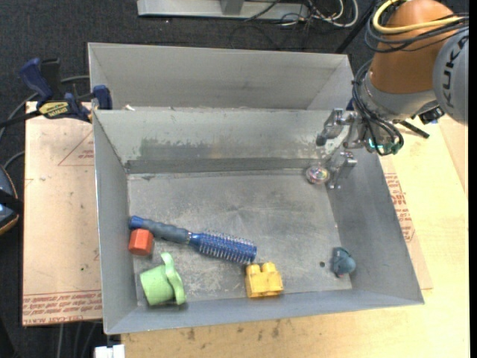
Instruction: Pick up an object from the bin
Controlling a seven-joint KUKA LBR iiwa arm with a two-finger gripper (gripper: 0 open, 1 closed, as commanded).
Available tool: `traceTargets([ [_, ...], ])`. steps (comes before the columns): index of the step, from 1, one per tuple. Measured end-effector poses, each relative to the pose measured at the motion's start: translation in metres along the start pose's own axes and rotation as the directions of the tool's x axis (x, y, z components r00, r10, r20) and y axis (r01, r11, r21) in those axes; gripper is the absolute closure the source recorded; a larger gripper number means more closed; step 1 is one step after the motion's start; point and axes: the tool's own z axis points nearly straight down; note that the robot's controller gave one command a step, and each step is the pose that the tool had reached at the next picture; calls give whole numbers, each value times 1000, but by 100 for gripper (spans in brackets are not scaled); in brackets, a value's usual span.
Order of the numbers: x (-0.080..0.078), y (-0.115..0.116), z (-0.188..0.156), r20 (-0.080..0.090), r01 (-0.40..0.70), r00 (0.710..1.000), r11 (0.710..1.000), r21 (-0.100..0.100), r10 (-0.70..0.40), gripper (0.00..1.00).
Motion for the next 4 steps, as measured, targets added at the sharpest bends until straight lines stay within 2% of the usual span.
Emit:
traceTargets([
  [1,25,-33,137,12,77,997,997,0,-77,0],
  [2,117,16,82,5,229,973,973,1,-229,0],
  [3,132,156,93,6,115,993,993,-2,-115,0],
  [4,131,150,93,5,109,994,994,1,-109,100],
])
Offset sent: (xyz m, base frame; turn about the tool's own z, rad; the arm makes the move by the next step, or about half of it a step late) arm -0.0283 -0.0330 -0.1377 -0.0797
